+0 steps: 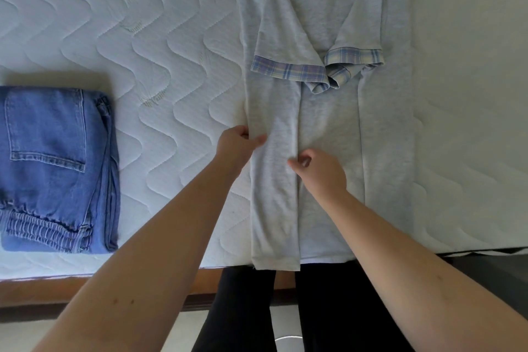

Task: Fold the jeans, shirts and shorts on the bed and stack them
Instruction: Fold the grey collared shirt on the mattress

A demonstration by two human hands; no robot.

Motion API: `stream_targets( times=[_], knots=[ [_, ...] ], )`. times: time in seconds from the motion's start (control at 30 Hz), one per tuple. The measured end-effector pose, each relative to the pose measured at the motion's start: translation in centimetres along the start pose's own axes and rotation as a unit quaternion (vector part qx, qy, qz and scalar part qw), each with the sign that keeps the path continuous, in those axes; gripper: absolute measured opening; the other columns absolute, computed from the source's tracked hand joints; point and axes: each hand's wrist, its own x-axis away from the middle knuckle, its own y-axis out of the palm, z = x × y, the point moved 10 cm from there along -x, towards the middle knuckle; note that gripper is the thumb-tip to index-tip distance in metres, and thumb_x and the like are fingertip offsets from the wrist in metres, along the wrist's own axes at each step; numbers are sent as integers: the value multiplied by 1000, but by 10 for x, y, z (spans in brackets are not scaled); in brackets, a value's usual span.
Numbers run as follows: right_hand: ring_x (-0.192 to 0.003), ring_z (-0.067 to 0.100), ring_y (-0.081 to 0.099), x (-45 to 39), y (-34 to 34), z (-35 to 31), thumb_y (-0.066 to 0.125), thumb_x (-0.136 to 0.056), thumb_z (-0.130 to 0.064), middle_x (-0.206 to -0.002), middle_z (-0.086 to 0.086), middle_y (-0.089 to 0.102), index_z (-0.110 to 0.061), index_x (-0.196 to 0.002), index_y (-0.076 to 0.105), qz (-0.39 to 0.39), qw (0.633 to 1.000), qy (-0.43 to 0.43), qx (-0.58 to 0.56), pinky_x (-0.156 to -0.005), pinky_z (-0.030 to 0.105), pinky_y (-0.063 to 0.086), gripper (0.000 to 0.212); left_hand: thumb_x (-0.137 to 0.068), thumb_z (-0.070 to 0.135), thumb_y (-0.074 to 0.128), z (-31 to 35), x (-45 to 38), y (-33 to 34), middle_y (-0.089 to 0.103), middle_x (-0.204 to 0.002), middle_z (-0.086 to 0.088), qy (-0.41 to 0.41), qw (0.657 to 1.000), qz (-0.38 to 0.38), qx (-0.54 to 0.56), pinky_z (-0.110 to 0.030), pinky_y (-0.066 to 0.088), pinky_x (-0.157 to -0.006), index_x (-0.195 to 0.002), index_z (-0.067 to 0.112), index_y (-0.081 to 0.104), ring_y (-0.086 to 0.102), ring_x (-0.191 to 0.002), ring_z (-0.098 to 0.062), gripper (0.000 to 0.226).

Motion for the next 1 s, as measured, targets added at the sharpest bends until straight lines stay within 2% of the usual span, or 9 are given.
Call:
stream_targets(
  times=[0.13,0.23,0.33,0.47,0.63,0.73,0.83,0.93,1.0],
  knots=[
    [-83,15,64,13,4,14,65,-88,-47,-80,-9,63,-22,-96,70,-14,1000,-24,14,-60,26,39,27,-82,28,78,-25,23,6,75,-89,1,-5,1000,8,4,-33,59,-79,-89,20,72,71,-88,-20,12],
    [-88,22,66,18,20,19,64,-88,-48,-88,3,71,-15,-96,71,-54,998,-11,-6,-73,33,51,34,-80,32,79,-42,36,9,75,-89,7,3,1000,14,6,-27,57,-78,-97,20,73,71,-86,-12,22],
    [-82,29,67,26,38,16,61,-90,-39,-78,10,71,-15,-71,63,-83,996,-2,-17,-74,39,54,30,-83,33,77,-60,49,13,74,-93,9,-1,1000,14,11,-19,53,-75,-102,23,72,69,-90,-8,22],
    [-66,23,61,43,54,32,59,-90,-44,-63,3,62,-20,-58,50,-116,993,11,-5,-59,31,44,41,-94,37,62,-91,70,16,72,-94,-7,-43,999,25,19,-35,54,-82,-99,10,72,64,-88,-18,30],
    [-83,20,62,68,62,59,62,-90,-46,-82,-5,60,-22,-94,65,-150,988,-23,40,-70,32,48,25,-83,33,77,-113,101,28,74,-94,9,-33,998,-1,49,-18,51,-74,-95,28,70,69,-92,-8,14],
    [-89,19,61,78,36,76,63,-90,-45,-89,-3,63,-23,-104,66,-81,994,-55,48,-71,30,42,26,-82,35,77,-131,119,36,72,-94,8,-41,999,-14,-4,-20,50,-74,-94,30,65,66,-89,-6,17],
    [-99,26,58,87,-19,109,66,-88,-35,-98,2,60,-19,-111,64,60,995,-72,38,-82,34,40,29,-84,34,75,-157,137,43,70,-94,10,-75,997,-21,-15,-20,48,-69,-98,27,65,64,-89,-7,19],
    [-118,34,48,95,-65,166,70,-84,-35,-127,12,51,-18,-130,53,156,985,18,66,-97,44,37,52,-84,33,77,-183,156,52,70,-95,8,-121,992,-27,14,-16,48,-62,-107,21,64,66,-87,-9,29],
    [-124,36,43,97,-76,208,71,-82,-37,-138,14,42,-21,-140,42,139,983,104,54,-102,47,35,66,-84,30,77,-198,167,58,71,-95,5,-159,985,-27,54,-17,52,-58,-105,19,64,69,-85,-13,27]
  ],
)
